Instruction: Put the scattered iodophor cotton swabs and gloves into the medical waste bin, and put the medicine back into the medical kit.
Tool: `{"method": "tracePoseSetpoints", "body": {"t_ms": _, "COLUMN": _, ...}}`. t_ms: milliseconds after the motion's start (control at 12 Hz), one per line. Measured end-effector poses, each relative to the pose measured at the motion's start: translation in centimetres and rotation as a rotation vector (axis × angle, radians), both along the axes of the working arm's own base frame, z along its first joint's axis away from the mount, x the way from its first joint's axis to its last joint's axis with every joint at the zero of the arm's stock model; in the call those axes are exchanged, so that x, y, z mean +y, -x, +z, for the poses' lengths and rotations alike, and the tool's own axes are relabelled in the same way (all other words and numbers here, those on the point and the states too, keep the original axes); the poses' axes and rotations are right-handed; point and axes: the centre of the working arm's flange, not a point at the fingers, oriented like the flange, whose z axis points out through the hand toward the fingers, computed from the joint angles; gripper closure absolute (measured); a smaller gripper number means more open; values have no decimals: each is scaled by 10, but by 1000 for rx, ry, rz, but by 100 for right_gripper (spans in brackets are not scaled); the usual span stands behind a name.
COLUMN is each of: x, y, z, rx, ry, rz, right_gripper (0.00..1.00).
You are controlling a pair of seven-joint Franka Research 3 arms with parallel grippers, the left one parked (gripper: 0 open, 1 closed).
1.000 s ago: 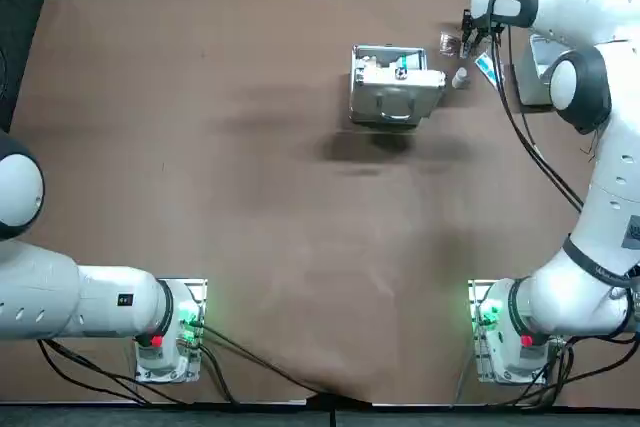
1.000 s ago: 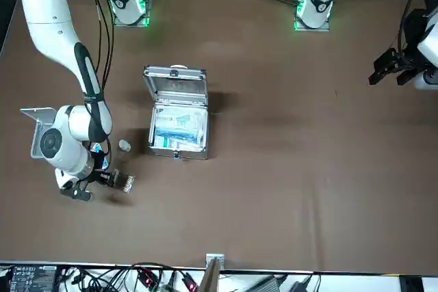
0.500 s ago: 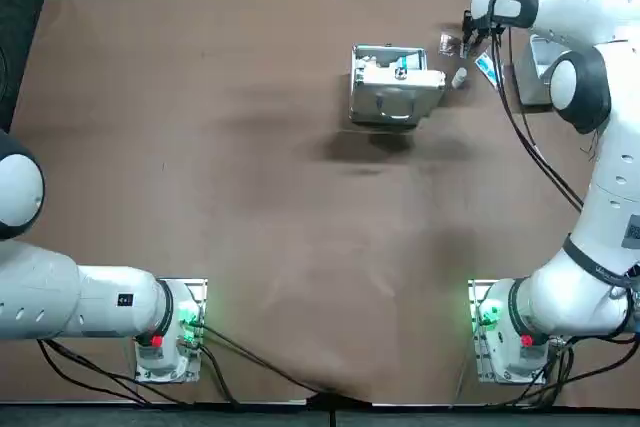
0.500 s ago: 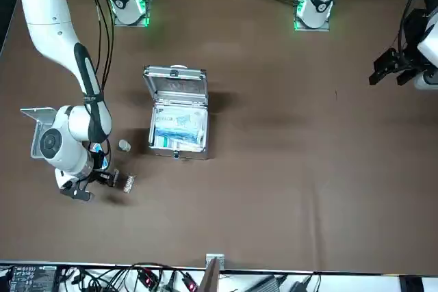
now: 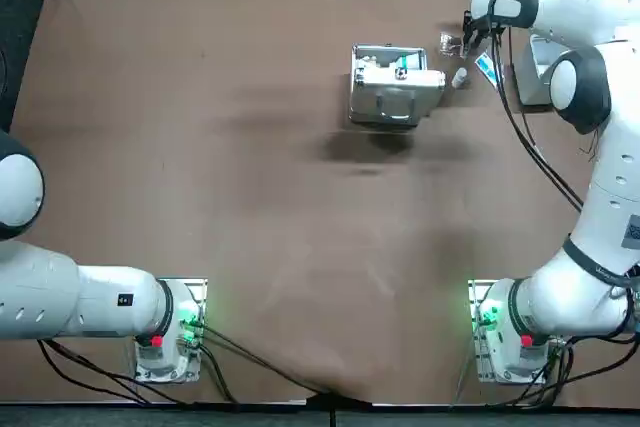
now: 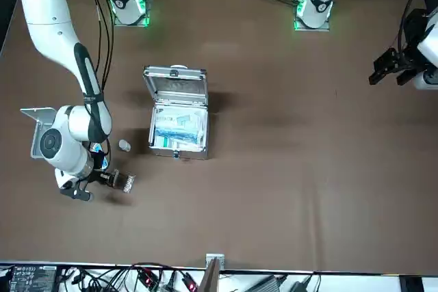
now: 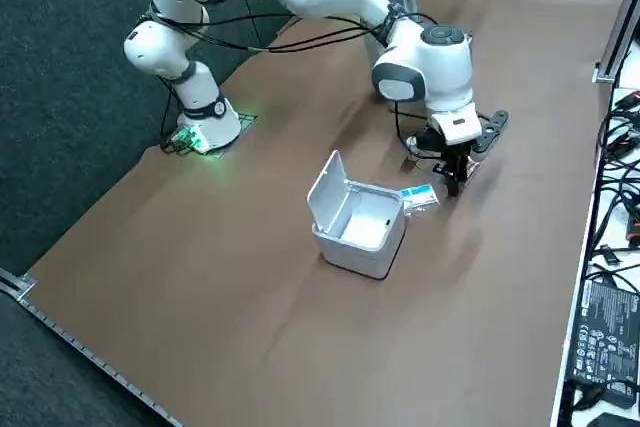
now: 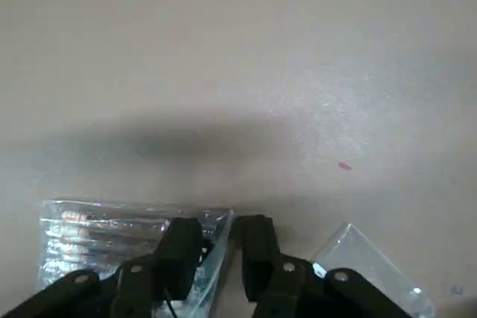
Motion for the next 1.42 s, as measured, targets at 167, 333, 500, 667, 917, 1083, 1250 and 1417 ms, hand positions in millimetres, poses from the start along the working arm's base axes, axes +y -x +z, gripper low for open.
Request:
{"method": "tracePoseSetpoints", "body": {"t_ms": 167, "x": 0, "y": 0, "z": 0, "rx": 0, "ry": 0, "rz": 0, "right_gripper": 61}}
{"method": "tracePoseSetpoints", "body": {"t_ms": 333, "x": 0, "y": 0, "z": 0, "rx": 0, "ry": 0, "rz": 0, "right_gripper": 63}}
{"method": "tracePoseSetpoints", "body": {"t_ms": 500, "x": 0, "y": 0, "z": -1, "rx": 2, "ry": 0, "rz": -1, "right_gripper": 65}}
{"method": "tracePoseSetpoints", "body": {"t_ms": 667, "x": 0, "y": 0, "z": -3, "rx": 3, "ry": -1, "rz": -1, "right_gripper": 67}}
{"method": "tracePoseSetpoints", "body": {"t_ms": 917, "x": 0, "y": 0, "z": -3, "rx": 2, "ry": -1, "rz": -1, "right_gripper": 70}}
{"method": "tracePoseSetpoints", "body": {"t_ms": 1083, "x": 0, "y": 0, "z": -3, "rx": 1, "ry": -1, "rz": -1, "right_gripper": 73}}
{"method": "tracePoseSetpoints", "body": {"t_ms": 1250, "x": 0, "y": 0, "z": -3, "rx": 1, "ry": -1, "rz": -1, "right_gripper": 81}}
{"method": "tracePoseSetpoints", "body": {"t_ms": 1417, "x": 0, "y": 0, "z": -4, "rx": 1, "ry": -1, "rz": -1, "right_gripper": 83}}
